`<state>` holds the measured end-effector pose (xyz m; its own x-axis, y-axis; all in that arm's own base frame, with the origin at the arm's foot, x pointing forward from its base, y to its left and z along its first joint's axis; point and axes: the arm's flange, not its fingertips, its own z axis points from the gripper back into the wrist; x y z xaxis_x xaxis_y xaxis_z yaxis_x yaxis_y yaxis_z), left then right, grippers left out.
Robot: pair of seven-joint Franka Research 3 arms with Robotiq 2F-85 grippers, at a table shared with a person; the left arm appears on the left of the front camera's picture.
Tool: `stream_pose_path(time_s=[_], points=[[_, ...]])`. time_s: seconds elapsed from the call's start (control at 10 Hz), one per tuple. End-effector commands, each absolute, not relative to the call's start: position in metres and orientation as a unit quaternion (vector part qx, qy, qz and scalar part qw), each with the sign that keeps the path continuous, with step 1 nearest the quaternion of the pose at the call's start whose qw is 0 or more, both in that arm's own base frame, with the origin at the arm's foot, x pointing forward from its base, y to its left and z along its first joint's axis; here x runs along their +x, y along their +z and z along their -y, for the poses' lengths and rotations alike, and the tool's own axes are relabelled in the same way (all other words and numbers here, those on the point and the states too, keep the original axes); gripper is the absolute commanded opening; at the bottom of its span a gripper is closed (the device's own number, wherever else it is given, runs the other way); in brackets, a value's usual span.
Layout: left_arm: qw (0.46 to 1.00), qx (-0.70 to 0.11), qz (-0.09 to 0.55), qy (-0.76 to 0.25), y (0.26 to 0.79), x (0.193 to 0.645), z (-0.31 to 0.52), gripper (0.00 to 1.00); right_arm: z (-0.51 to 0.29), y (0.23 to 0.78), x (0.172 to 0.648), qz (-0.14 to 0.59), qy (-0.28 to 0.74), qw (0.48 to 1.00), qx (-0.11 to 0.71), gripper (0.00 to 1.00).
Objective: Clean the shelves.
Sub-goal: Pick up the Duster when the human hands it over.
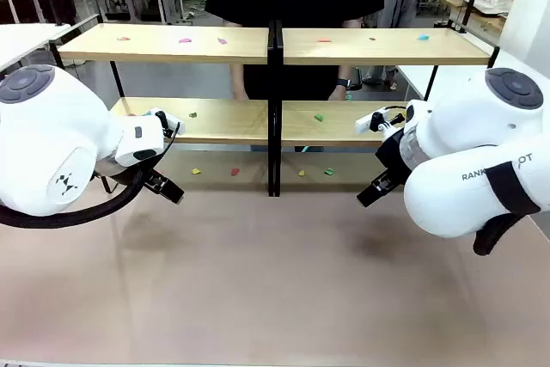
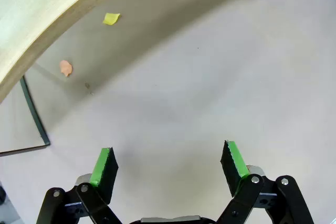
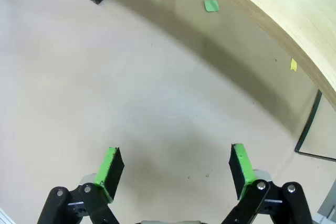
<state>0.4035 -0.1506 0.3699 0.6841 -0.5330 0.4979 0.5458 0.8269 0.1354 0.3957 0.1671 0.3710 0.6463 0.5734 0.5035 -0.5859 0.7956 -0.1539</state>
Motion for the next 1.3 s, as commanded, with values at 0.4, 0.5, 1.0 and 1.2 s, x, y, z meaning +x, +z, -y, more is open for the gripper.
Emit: stream_pose_path(time_s=[0.4, 0.5, 1.0, 1.2], points=[[0.917, -0.012, 0.268, -0.294, 0.3701, 0.4034, 0.1506, 1.0, -0.1671, 0.371, 0.3957, 0.274, 0.319, 0.907, 0.011, 1.0], [0.917, -0.012, 0.268, -0.294, 0.3701, 0.4034, 0.1506, 1.0, -0.1671, 0.371, 0.3957, 0.274, 0.319, 0.907, 0.011, 1.0], [0.917, -0.012, 0.268, -0.294, 0.3701, 0.4034, 0.1506, 1.0, -0.1671, 0.371, 0.3957, 0.274, 0.319, 0.907, 0.011, 1.0], [0.918, -0.012, 0.268, -0.294, 0.3699, 0.4035, 0.1505, 1.0, -0.1672, 0.3708, 0.3957, 0.273, 0.32, 0.907, 0.011, 1.0]])
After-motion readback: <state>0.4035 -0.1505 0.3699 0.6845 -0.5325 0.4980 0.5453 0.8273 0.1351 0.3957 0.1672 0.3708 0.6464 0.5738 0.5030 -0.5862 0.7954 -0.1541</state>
